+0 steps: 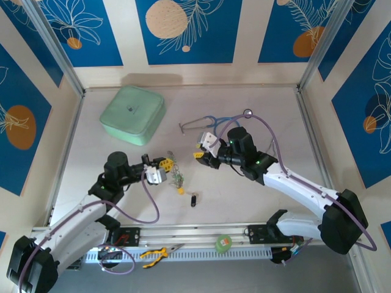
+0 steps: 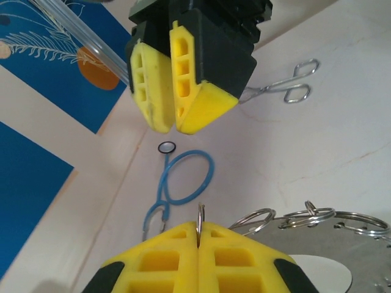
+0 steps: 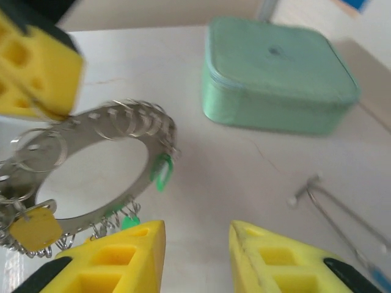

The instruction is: Put the keys on the keyring

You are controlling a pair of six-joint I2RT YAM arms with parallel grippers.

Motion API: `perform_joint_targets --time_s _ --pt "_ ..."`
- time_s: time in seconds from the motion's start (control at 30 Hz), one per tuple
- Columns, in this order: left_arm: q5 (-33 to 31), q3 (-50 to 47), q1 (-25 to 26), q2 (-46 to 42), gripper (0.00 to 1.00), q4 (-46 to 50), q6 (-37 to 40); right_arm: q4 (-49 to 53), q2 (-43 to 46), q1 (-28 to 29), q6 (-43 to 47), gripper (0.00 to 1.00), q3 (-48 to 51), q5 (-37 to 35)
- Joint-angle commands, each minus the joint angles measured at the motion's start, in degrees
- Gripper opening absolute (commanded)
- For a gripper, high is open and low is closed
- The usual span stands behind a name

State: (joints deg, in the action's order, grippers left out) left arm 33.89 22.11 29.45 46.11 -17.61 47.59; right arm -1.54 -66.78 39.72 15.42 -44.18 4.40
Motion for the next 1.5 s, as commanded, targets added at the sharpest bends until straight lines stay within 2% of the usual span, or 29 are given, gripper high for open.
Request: perform_joint_targets --time_s 0.0,0.13,0.27,0.37,0.47,0.57,0.63,0.8,0.9,1.03,1.27,1.47 --pt "-1.45 0.15 0.93 0.61 0.0 -4.43 5.84 4.68 0.8 0.17 -15.8 0.31 -0.76 -13.64" --pt "-2.87 -0.01 1.05 1.59 0.0 -6.7 3.72 14.86 -0.14 -0.76 -28.77 0.26 -5.53 -22.88" --pt "-9.34 -0.87 1.39 2.7 0.0 -13.1 -6.25 26.77 -2.48 -1.44 -36.62 0.26 -10.13 -27.01" --pt "-14.9 0.11 1.62 3.1 0.0 -13.07 -13.87 34.38 -4.5 -3.46 -43.26 0.25 -11.22 -28.39" --pt "-15.34 0.27 1.75 2.6 0.0 -12.4 -17.49 39.37 -6.36 -6.25 -48.97 0.19 -11.29 -24.12" --pt "-13.6 0.5 1.76 1.97 0.0 -8.75 -17.63 40.51 -8.02 -4.91 -50.85 0.18 -10.79 -19.11" --pt "-12.89 0.75 1.82 2.18 0.0 -4.91 -15.7 41.08 -9.55 -2.56 -51.63 0.21 -10.93 -17.46" --pt "-14.63 1.09 1.9 3.27 0.0 -3.86 -17.22 41.51 -14.72 2.93 -55.88 0.3 -11.02 -11.43" --pt "-16.12 0.51 1.88 3.51 0.0 -4.97 -17.89 39.64 -17.63 6.89 -60.84 0.39 -9.94 -6.25" --pt "-16.22 0.56 1.87 3.3 0.0 -4.16 -17.7 34.65 -19.98 10.5 -65.73 0.42 -7.88 0.74" --pt "-16.57 0.56 1.84 2.67 0.0 -3.83 -16.13 29.52 -22.44 13.4 -68.97 0.44 -5.12 5.85" --pt "-16.95 0.46 1.86 2.04 0.0 -3.18 -15.55 25.98 -24.93 13.82 -69.65 0.41 -4.15 7.36"
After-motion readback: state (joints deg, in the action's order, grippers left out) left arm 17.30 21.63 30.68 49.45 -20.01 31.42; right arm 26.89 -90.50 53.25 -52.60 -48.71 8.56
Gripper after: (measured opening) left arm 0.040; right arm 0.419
